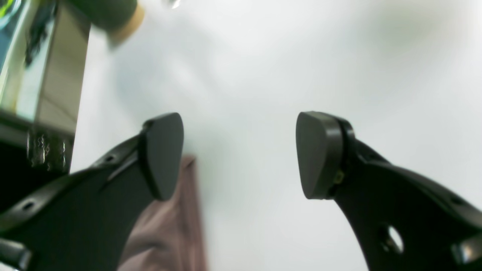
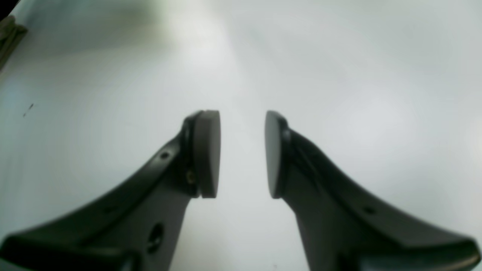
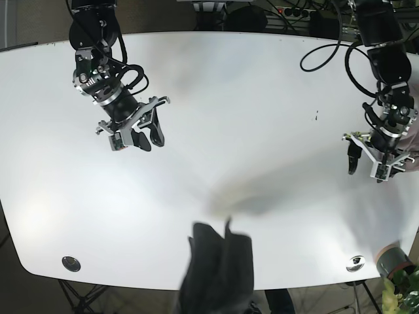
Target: Fold the T-shirt properly
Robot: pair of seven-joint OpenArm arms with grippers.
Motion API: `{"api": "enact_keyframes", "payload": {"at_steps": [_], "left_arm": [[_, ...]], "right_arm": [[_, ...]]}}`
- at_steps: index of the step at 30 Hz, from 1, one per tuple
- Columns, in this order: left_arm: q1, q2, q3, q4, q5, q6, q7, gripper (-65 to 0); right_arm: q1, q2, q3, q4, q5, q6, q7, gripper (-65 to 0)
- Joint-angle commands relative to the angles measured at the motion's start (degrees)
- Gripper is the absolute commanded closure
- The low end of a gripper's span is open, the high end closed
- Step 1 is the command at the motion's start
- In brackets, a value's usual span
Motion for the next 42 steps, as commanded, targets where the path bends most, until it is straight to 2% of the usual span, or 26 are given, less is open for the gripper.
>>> {"api": "enact_keyframes", "payload": {"at_steps": [1, 4, 10, 14, 25, 32, 36, 38, 40, 42], "left_arm": [[-0.62, 2.98, 0.71, 6.03, 2.78, 0.78, -1.20, -42.8], [2.64, 7.20, 0.80, 11.84, 5.33, 0.78, 0.04, -42.8], [4.66, 12.21, 0.80, 16.23, 5.50, 0.78, 6.63, -42.8], [4.75, 13.18, -0.43, 16.14, 5.33, 0.78, 9.88, -42.8], [4.92, 17.05, -2.45, 16.41, 5.33, 0.78, 9.97, -42.8], [4.92, 19.86, -2.28, 16.67, 5.33, 0.78, 9.97, -42.8], [5.01, 21.09, -2.19, 16.67, 5.50, 0.78, 9.97, -42.8], [5.54, 21.00, -2.19, 16.67, 5.50, 0.78, 9.97, -42.8], [6.59, 21.00, -2.10, 16.67, 5.42, 0.78, 9.97, -42.8], [7.03, 21.09, -2.10, 16.67, 5.42, 0.78, 9.97, -42.8]], "right_arm": [[-0.56, 0.86, 1.36, 3.56, 0.43, 0.01, 1.52, -18.7], [-2.49, 0.86, 2.33, 6.03, 0.96, 0.01, 1.52, -18.7], [-5.22, 0.60, 3.83, 6.82, 0.96, 0.01, 1.52, -18.7], [-6.71, -0.02, 5.14, 7.70, 0.96, 0.36, 1.52, -18.7], [-7.07, -0.72, 5.67, 8.49, 0.96, 0.45, 1.16, -19.5], [3.92, -0.90, 5.67, 6.55, 0.52, 0.45, -9.47, -19.5], [11.92, -0.90, 5.58, 2.25, 0.43, 0.45, -12.73, -19.8], [15.18, -0.90, 5.06, -0.48, 0.43, 0.45, -13.61, -23.1], [19.04, -0.72, 3.56, -4.44, 0.43, 0.36, -13.96, -30.4], [22.03, -0.63, 2.24, -7.51, 0.43, 0.45, -14.04, -34.6]]}}
